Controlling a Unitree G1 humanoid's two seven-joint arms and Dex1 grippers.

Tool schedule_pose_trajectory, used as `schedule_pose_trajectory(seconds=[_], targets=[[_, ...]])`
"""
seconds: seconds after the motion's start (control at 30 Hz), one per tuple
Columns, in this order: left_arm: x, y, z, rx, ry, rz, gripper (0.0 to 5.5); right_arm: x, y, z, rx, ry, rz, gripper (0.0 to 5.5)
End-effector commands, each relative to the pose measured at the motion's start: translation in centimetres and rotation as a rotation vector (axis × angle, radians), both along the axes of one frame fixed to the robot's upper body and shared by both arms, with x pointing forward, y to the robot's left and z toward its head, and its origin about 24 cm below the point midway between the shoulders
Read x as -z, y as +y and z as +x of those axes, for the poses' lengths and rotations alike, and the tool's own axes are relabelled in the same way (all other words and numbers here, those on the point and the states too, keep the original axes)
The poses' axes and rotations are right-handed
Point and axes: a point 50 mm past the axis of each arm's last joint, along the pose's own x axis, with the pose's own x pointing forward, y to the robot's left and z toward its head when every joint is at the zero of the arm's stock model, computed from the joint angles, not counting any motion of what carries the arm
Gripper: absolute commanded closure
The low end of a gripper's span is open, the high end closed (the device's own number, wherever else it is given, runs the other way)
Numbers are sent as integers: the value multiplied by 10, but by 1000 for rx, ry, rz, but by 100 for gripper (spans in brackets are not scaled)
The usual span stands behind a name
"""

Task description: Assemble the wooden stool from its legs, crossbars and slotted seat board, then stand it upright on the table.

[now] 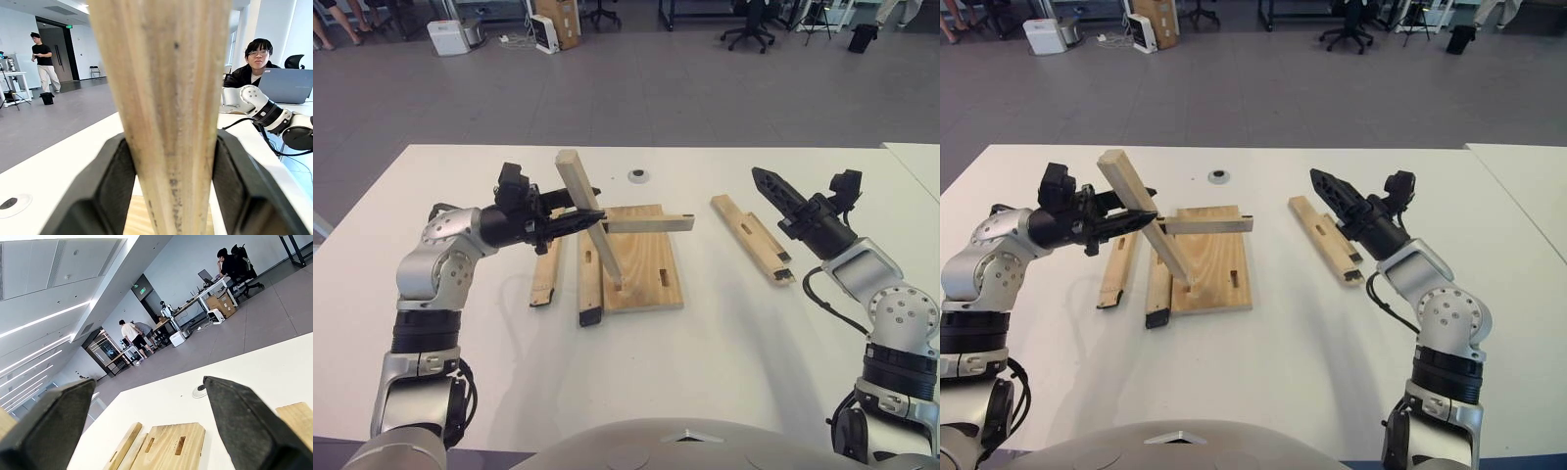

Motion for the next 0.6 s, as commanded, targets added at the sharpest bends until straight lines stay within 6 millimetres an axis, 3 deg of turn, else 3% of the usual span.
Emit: schedule_pose_trajectory(seconds=[0.03,0.6], targets=[[4,-2,-2,-18,-26,26,340,-3,-2,0,-1,1,-28,140],[31,2,-2,-37,-3,92,340,-1,3,1,-16,3,-24,140]])
